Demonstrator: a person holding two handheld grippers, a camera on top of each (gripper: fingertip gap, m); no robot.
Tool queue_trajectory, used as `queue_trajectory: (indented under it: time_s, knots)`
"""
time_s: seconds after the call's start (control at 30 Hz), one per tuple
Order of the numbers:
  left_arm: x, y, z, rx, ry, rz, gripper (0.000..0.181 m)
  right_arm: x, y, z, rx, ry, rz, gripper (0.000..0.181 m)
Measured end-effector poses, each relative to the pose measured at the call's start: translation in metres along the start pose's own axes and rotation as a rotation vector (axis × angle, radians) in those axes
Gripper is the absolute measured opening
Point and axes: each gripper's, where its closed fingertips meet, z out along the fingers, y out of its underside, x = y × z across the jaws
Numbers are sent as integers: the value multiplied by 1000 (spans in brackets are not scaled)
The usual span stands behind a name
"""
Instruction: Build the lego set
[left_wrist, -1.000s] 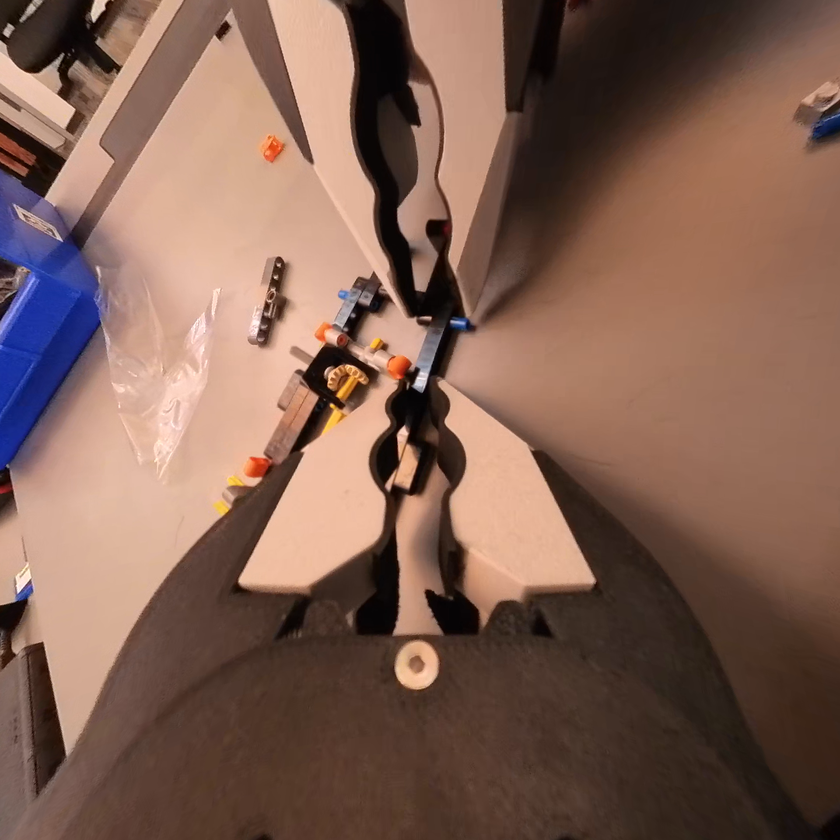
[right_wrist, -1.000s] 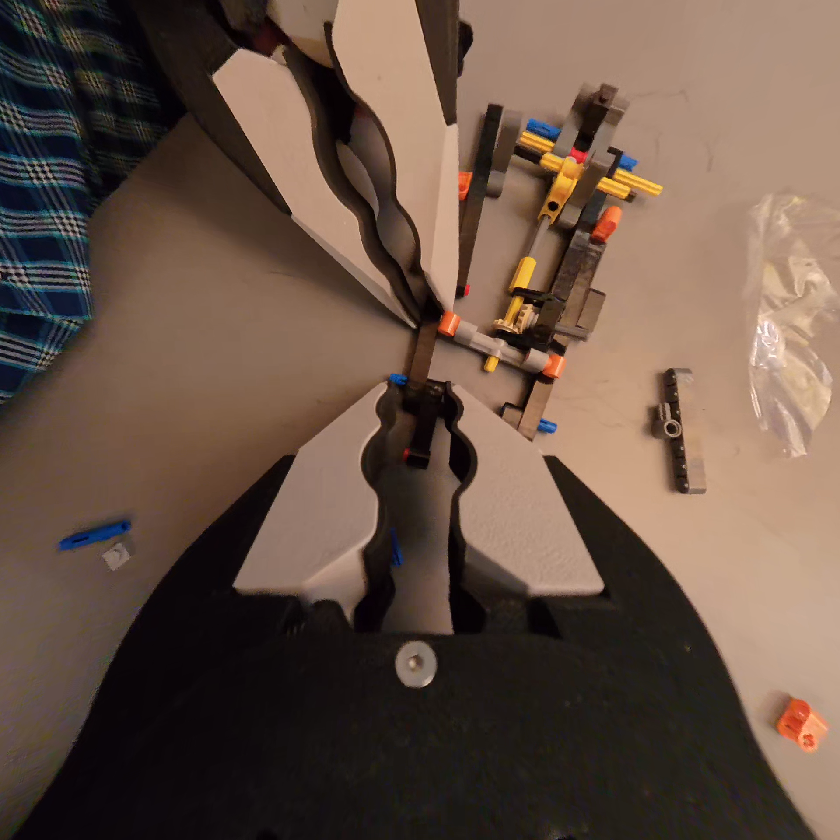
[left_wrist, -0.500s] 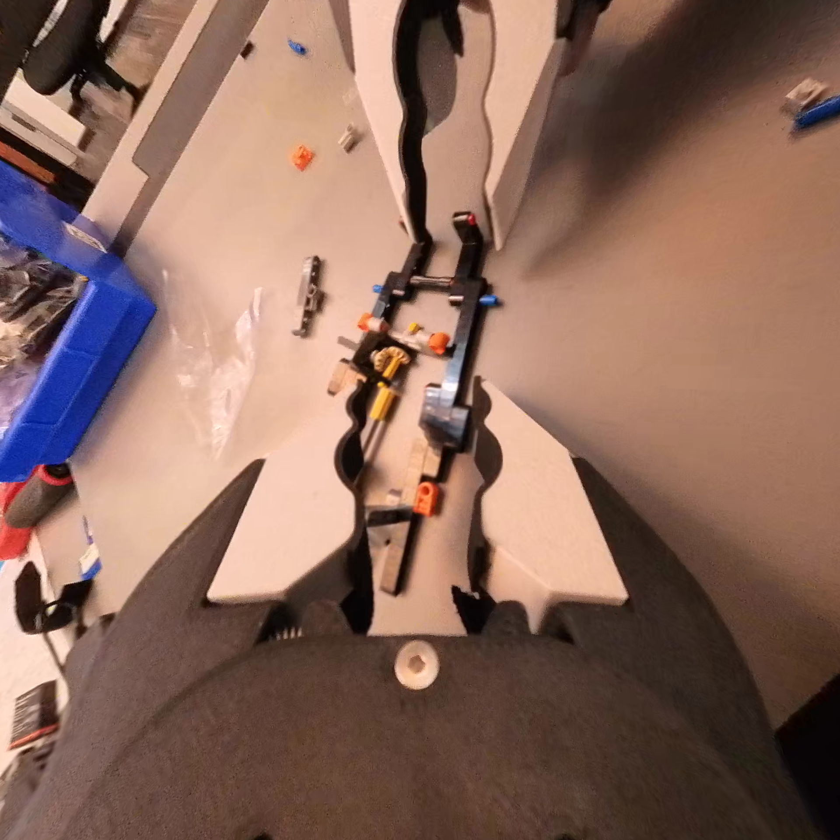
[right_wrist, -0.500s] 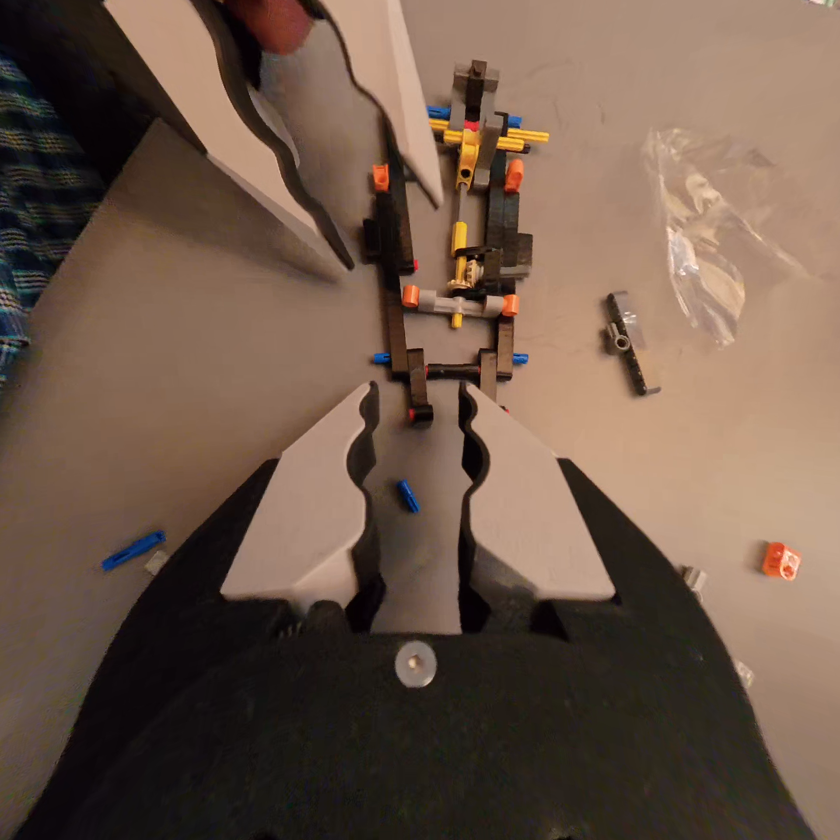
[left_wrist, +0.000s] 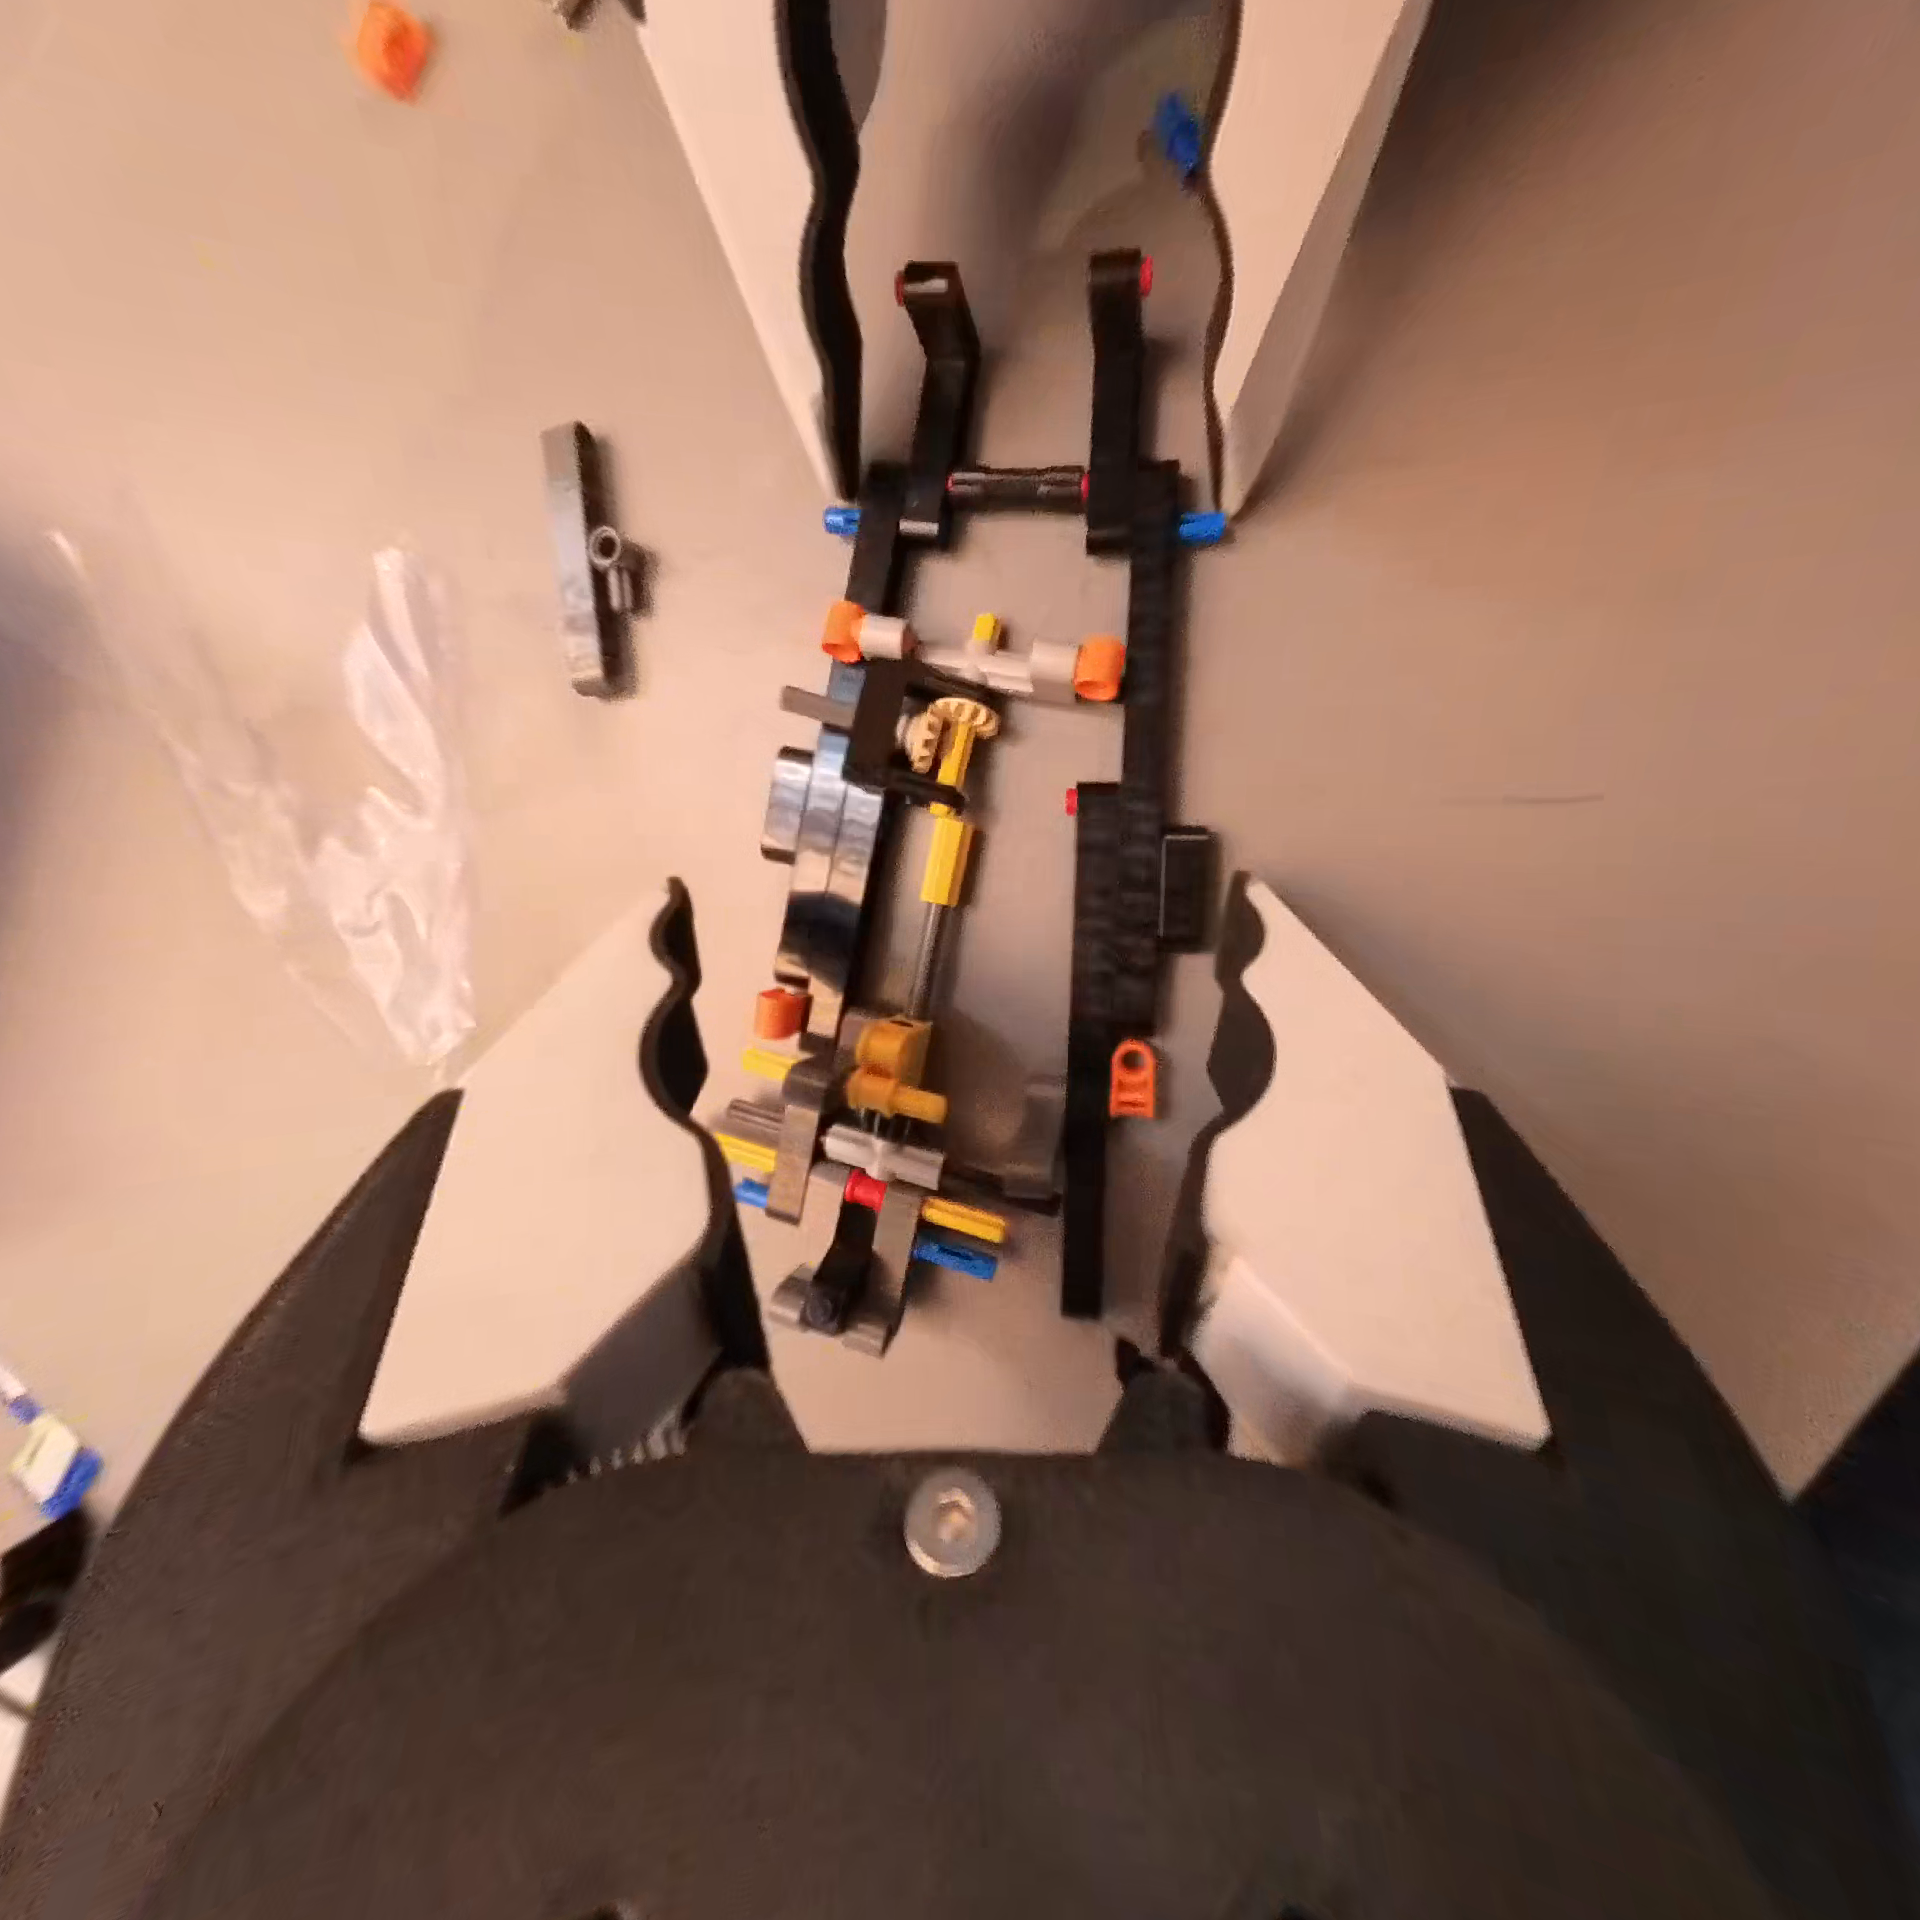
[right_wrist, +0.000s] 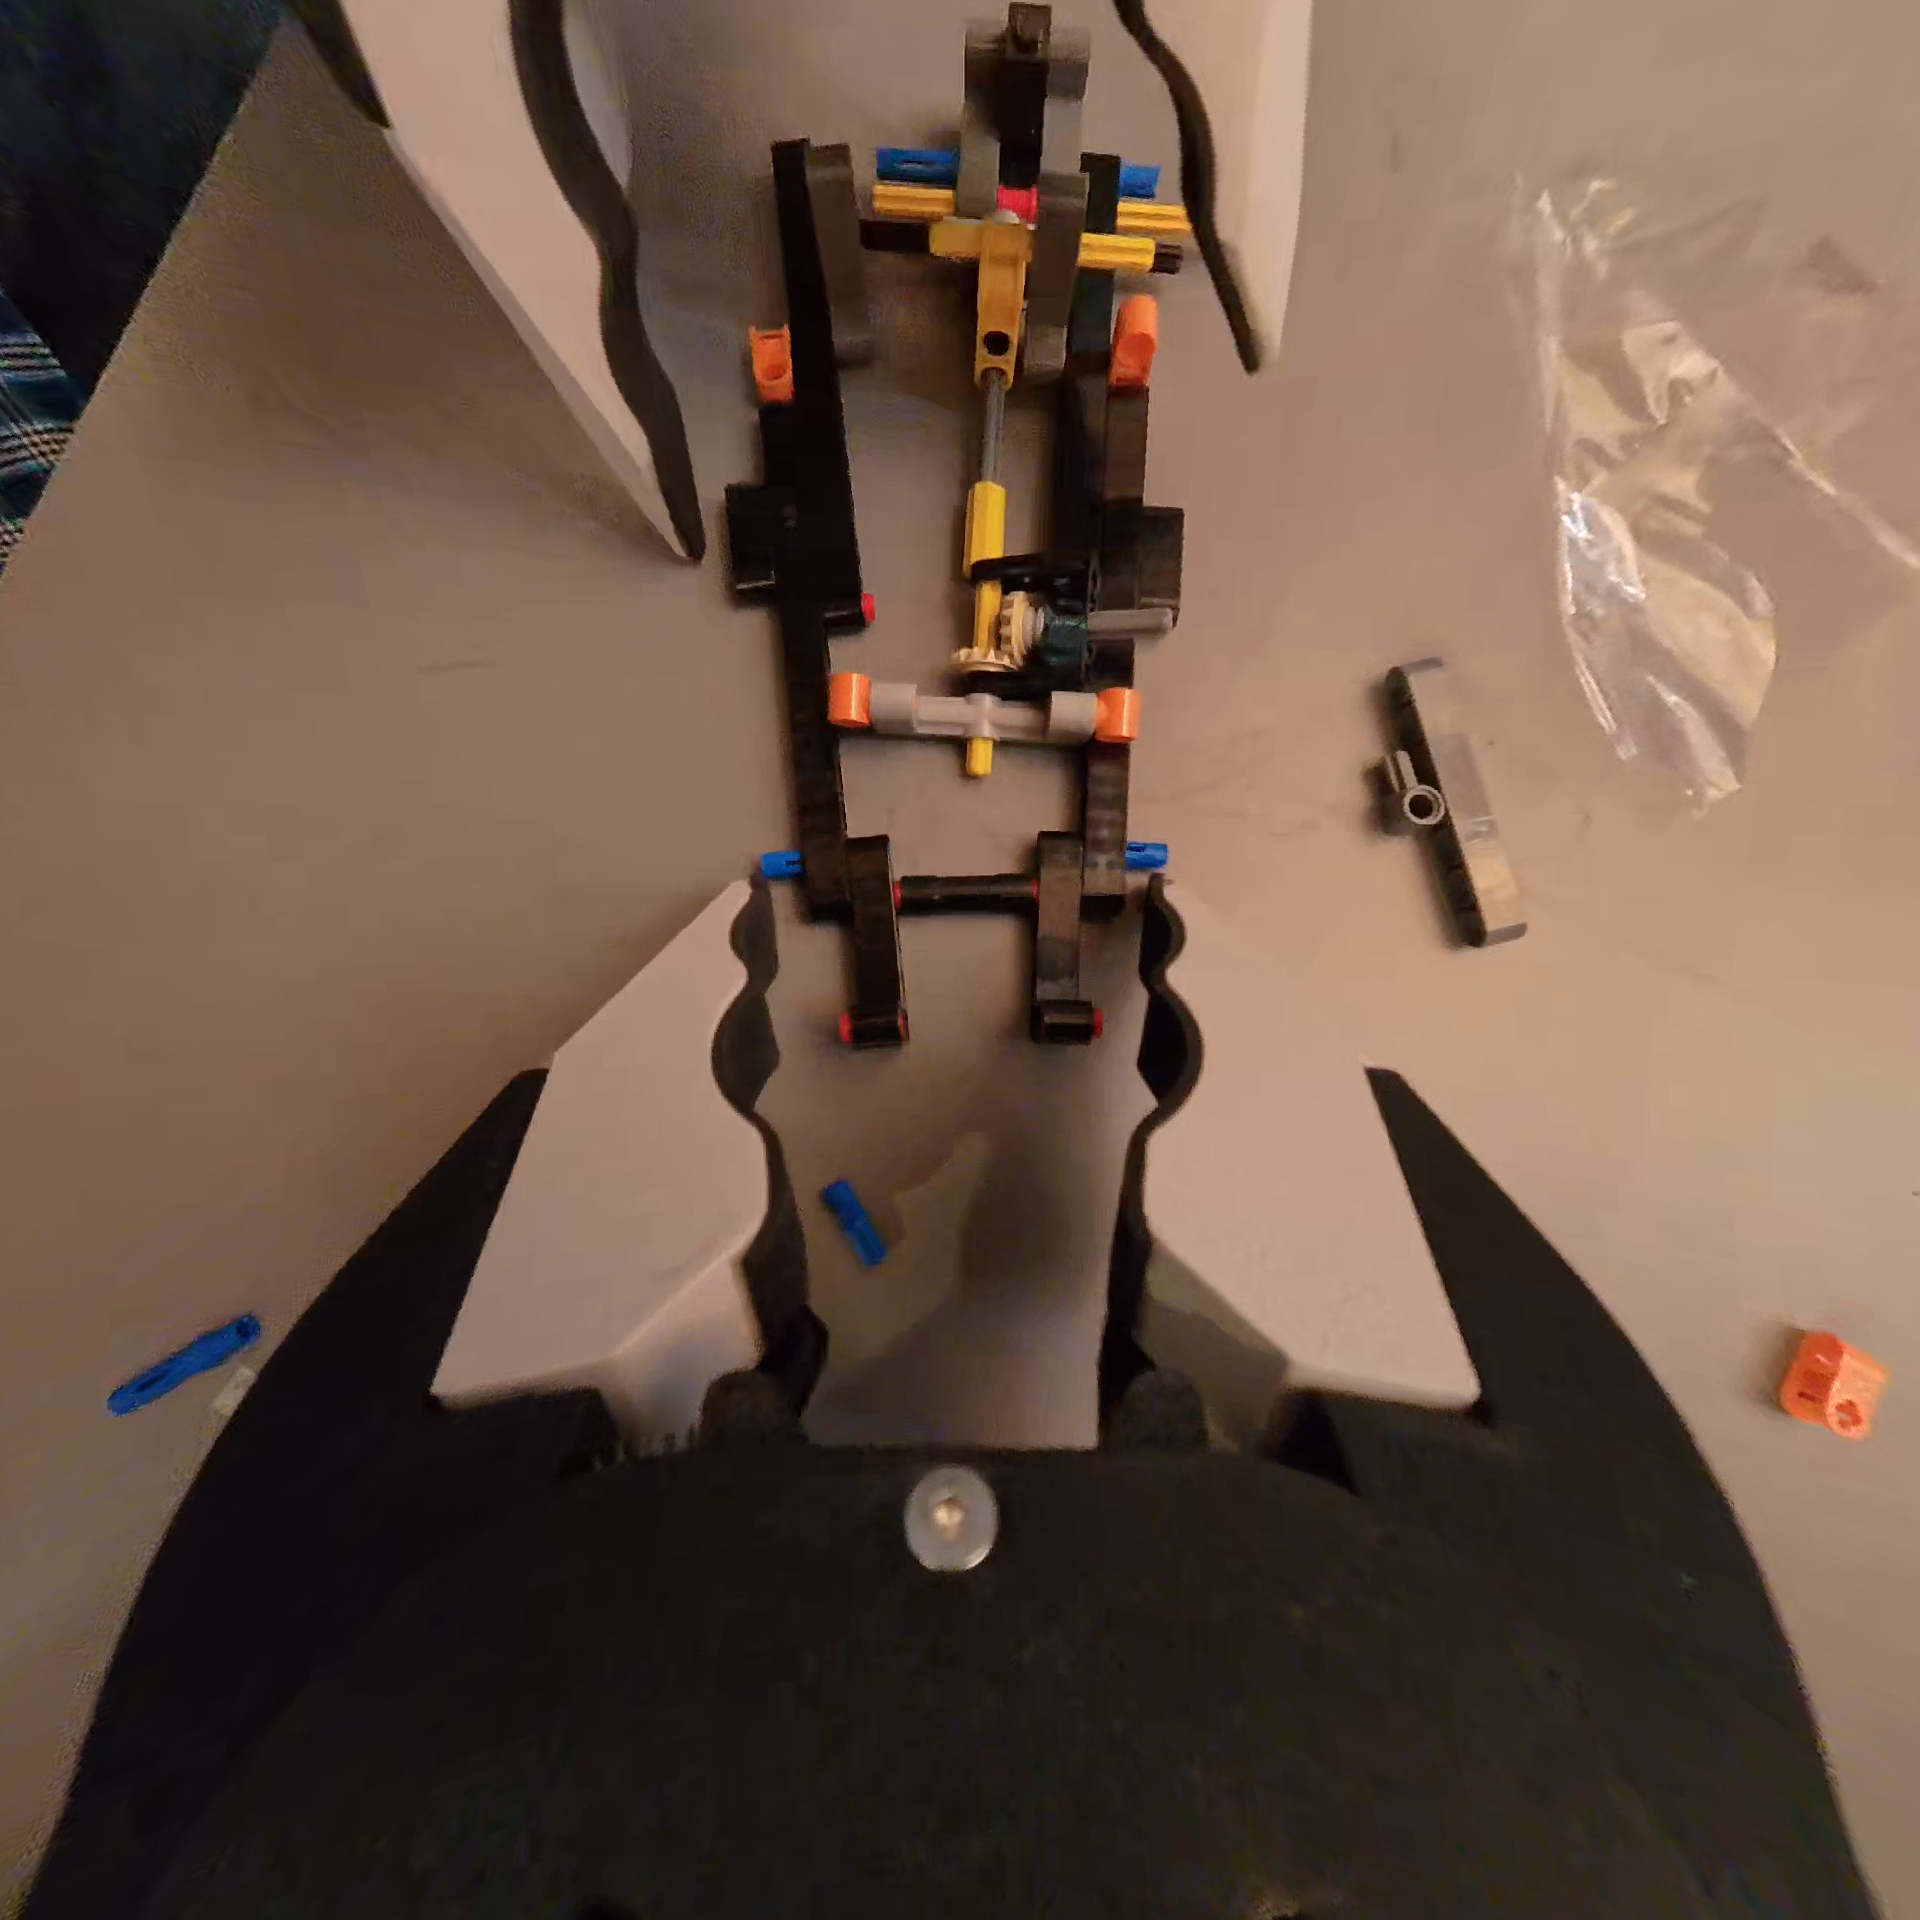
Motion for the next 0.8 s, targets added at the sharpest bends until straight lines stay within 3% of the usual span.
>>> queue_trajectory:
  time_s: [0.17,0.53,0.67,0.8]
  knots:
    - [7,8,5,-7,163,-99,84,0,0,0,12,-15,-12,57]
    - [9,7,6,3,168,-133,81,1,1,-1,20,-27,-19,57]
    - [10,7,5,19,152,-171,84,1,1,-1,15,-31,-23,57]
    - [12,14,-9,36,167,-220,102,0,2,-2,12,-38,-32,57]
